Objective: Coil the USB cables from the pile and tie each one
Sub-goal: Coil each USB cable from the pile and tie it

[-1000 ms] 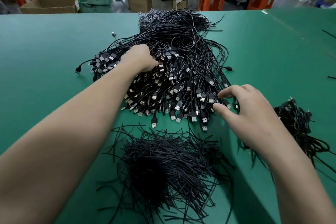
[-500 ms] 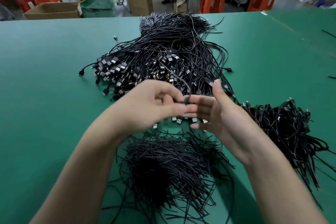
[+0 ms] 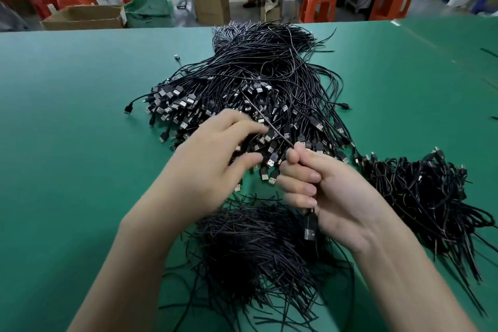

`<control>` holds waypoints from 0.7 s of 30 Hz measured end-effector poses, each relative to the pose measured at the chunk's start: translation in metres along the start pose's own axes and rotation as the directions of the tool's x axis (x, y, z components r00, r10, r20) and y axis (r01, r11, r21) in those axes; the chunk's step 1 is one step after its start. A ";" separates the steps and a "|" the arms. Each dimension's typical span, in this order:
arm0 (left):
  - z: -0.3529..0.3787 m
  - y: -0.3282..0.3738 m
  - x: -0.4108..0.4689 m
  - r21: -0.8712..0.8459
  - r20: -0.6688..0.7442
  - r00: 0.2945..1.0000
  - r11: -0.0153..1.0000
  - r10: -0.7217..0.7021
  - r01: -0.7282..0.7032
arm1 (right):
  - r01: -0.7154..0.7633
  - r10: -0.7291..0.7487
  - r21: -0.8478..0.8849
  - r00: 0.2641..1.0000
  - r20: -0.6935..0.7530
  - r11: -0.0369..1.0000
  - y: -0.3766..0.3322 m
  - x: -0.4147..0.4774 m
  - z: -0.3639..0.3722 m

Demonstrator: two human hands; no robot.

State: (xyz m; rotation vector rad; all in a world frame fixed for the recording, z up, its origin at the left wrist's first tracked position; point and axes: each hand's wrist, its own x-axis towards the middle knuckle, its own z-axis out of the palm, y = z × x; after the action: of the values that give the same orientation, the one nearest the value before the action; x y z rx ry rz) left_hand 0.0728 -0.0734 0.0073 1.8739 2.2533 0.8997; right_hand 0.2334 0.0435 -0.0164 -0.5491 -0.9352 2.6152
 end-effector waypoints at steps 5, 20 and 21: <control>0.020 -0.010 0.008 -0.099 -0.035 0.978 0.973 0.206 -0.209 | 0.007 0.071 -0.314 0.969 0.237 0.949 -0.008 -0.016 0.008; 0.034 0.025 0.003 -0.208 0.103 0.981 0.968 0.165 -0.141 | 0.363 -0.293 -0.218 0.909 0.298 0.906 -0.020 -0.026 0.016; 0.035 0.029 0.003 -0.184 0.142 0.973 0.971 0.180 -0.153 | 0.449 -0.384 -0.277 0.886 0.260 0.850 -0.021 -0.026 0.015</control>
State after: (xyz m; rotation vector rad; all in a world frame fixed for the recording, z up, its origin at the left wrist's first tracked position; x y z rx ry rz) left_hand 0.1119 -0.0553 -0.0067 2.0007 1.8870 0.8994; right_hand 0.2528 0.0407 0.0144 -0.1305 -1.3962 2.1521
